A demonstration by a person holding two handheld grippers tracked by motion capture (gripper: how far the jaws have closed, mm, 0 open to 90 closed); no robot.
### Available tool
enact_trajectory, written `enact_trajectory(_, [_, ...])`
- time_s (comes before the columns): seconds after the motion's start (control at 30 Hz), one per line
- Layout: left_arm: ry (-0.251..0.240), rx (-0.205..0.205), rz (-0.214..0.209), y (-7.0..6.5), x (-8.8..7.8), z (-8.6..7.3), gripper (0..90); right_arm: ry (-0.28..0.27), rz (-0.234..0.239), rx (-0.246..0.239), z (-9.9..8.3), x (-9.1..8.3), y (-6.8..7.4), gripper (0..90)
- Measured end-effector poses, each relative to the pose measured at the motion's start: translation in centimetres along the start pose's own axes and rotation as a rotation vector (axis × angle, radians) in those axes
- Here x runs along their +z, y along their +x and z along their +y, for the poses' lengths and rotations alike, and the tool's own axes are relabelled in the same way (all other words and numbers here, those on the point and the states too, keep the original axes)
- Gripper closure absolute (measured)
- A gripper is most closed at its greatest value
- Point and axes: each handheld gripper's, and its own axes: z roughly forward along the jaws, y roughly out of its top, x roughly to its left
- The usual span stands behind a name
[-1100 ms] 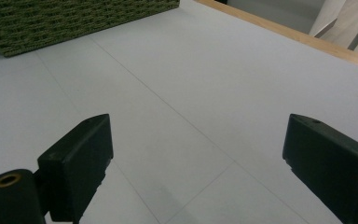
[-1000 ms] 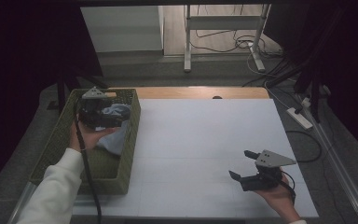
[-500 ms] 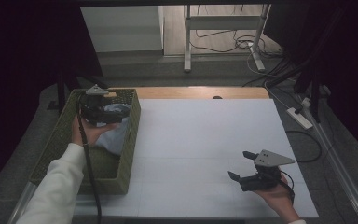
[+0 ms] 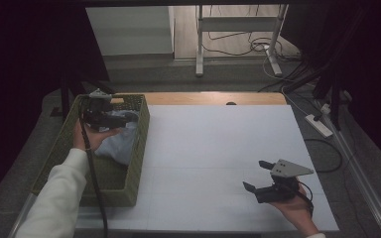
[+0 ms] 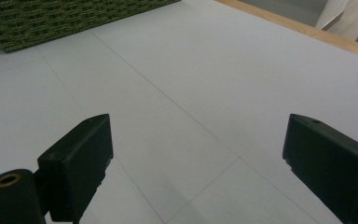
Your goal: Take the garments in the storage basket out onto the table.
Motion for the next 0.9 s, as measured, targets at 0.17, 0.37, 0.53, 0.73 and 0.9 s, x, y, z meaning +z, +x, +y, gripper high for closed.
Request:
enact_trajectory(0.17, [0.014, -0.018, 0.010, 0.6, 0.4, -0.2, 8.9, 0.007, 0.003, -0.004, -0.1, 0.1, 0.0, 8.8])
enact_trajectory(0.37, [0.026, -0.026, 0.022, 1.1, 0.9, -0.3, 8.7, 0.022, 0.007, -0.011, -0.1, 0.3, 0.1, 8.8])
enact_trajectory(0.53, [0.038, -0.036, 0.024, 1.3, 1.5, -0.4, 8.6, 0.027, 0.002, -0.015, -0.1, 0.4, 0.2, 8.8])
enact_trajectory(0.73, [0.050, -0.032, 0.029, 1.6, 2.0, -0.5, 8.6, 0.028, 0.004, -0.016, -0.1, 0.5, 0.3, 8.8])
enact_trajectory(0.9, [0.061, -0.038, 0.026, 2.0, 2.8, -0.7, 8.7, 0.036, 0.005, -0.024, -0.1, 0.6, 0.3, 8.7])
